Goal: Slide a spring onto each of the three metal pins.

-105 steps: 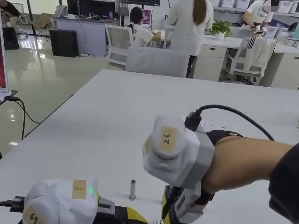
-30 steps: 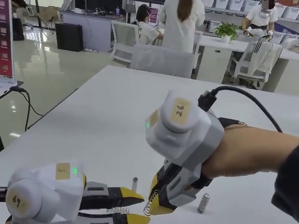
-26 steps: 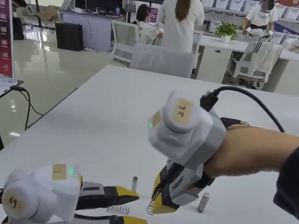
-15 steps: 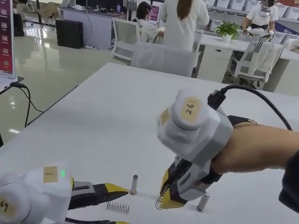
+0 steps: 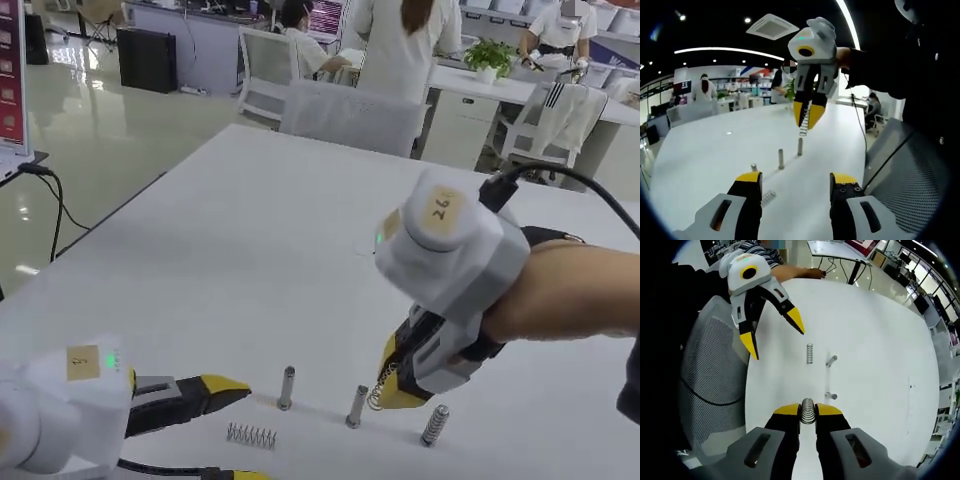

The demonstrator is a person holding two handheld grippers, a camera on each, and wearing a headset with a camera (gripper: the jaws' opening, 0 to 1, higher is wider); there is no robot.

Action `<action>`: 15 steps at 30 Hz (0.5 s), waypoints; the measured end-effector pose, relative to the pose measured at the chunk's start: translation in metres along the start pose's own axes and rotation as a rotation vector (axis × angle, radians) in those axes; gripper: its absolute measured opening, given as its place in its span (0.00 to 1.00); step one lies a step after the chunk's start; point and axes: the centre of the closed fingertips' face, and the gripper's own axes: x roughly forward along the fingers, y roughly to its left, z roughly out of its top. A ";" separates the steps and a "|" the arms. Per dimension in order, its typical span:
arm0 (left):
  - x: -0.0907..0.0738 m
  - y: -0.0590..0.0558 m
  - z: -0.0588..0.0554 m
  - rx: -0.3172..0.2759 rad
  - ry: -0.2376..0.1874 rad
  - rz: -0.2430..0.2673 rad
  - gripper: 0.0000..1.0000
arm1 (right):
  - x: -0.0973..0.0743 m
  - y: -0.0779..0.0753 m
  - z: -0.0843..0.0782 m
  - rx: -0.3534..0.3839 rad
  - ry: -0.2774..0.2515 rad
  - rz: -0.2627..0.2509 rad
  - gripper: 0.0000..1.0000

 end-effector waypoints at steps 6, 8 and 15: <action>0.000 -0.002 -0.001 0.002 0.003 -0.001 0.51 | 0.009 -0.016 -0.006 0.023 0.024 -0.022 0.08; 0.001 -0.003 -0.001 0.004 0.008 -0.003 0.51 | 0.012 -0.022 -0.009 0.027 0.036 -0.036 0.08; 0.003 -0.008 0.002 0.003 0.003 -0.009 0.52 | 0.024 -0.035 -0.009 0.037 0.040 -0.049 0.08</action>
